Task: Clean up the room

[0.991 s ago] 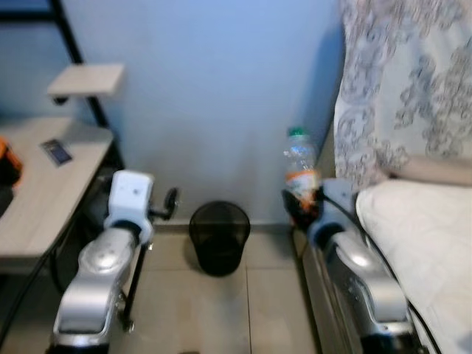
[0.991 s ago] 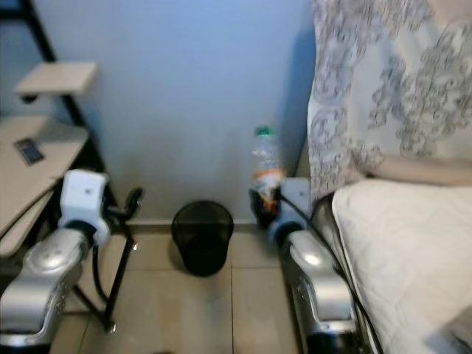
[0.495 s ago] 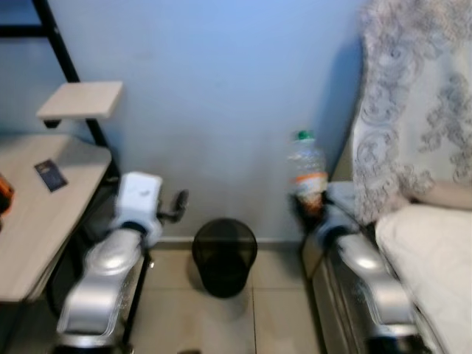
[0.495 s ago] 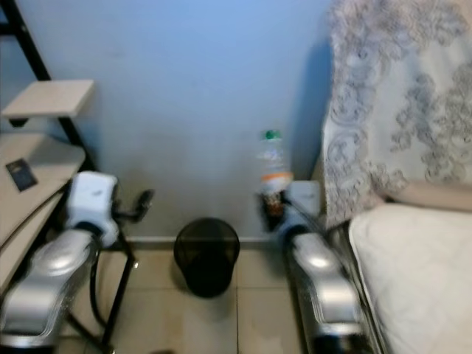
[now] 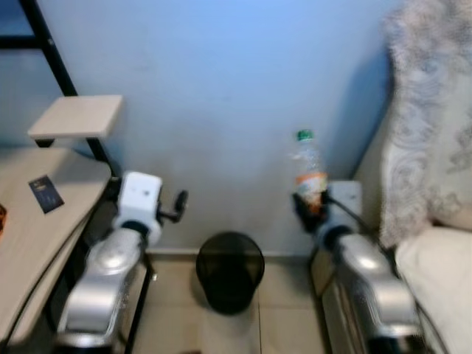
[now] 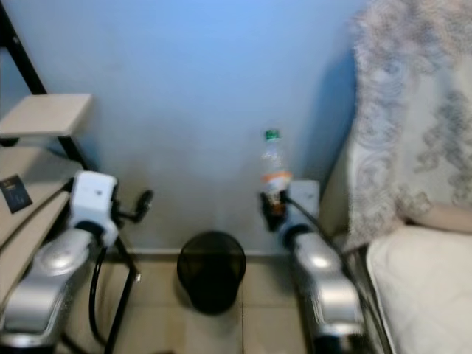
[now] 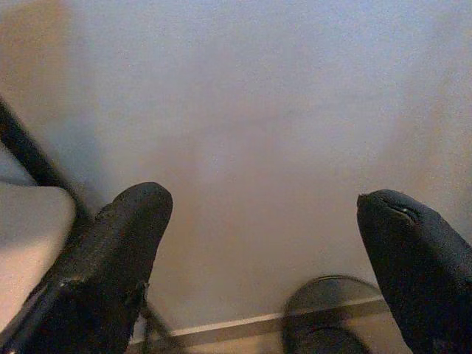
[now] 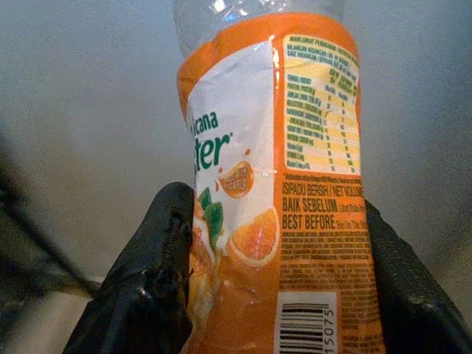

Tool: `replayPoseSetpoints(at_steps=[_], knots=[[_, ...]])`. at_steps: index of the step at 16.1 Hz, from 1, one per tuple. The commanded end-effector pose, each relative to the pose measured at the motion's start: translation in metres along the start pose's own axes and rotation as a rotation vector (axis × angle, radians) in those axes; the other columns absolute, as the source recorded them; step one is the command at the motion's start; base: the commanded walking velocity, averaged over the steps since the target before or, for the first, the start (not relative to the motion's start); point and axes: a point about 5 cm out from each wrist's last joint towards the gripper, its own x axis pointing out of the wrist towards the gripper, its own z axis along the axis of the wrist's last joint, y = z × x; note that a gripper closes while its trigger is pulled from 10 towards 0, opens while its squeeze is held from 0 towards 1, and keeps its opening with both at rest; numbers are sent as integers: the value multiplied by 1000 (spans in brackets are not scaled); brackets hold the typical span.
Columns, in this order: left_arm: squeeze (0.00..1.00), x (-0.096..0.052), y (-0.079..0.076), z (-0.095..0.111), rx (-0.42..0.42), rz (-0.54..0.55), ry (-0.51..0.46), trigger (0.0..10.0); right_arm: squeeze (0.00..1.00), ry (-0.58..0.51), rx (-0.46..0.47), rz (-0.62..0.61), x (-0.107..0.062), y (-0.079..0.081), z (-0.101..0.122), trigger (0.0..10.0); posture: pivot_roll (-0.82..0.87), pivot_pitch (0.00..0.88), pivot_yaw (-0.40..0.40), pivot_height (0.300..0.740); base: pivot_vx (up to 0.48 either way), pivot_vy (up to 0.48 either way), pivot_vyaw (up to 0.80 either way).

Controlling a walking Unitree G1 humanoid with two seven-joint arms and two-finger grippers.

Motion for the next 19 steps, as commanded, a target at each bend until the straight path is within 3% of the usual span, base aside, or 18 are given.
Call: replayPoseSetpoints(at_steps=[1,3,6,10,13,14,17,19], knots=[[0,2,-5,5,3,-21,-19,10000,0,-6,-14,-31,-2,-9,2,10000,0,0,28,740,334,0,0],[0,2,-5,5,4,-23,-19,10000,0,2,-24,-26,-1,-9,2,10000,1,0,29,740,332,0,0],[0,2,-5,6,5,-25,-19,10000,0,48,-116,27,-3,-6,-3,10000,-1,0,29,740,320,0,533],[0,-1,-7,2,26,-73,-2,10000,0,115,-153,52,5,-17,-8,10000,2,0,25,740,202,0,200],[0,-1,-15,0,112,-214,12,10000,0,235,-271,104,17,-21,-19,10000,13,0,17,740,0,0,0],[0,-3,-22,-3,201,-378,26,10000,0,298,-330,124,31,-21,-27,10000,13,0,19,740,0,0,0],[0,-7,-22,-9,308,-553,72,10000,0,361,-372,107,51,-20,-38,10000,19,0,22,740,0,0,0],[0,-8,-21,-6,335,-655,81,10000,0,413,-420,57,62,-22,-43,10000,23,0,19,740,0,0,0]])
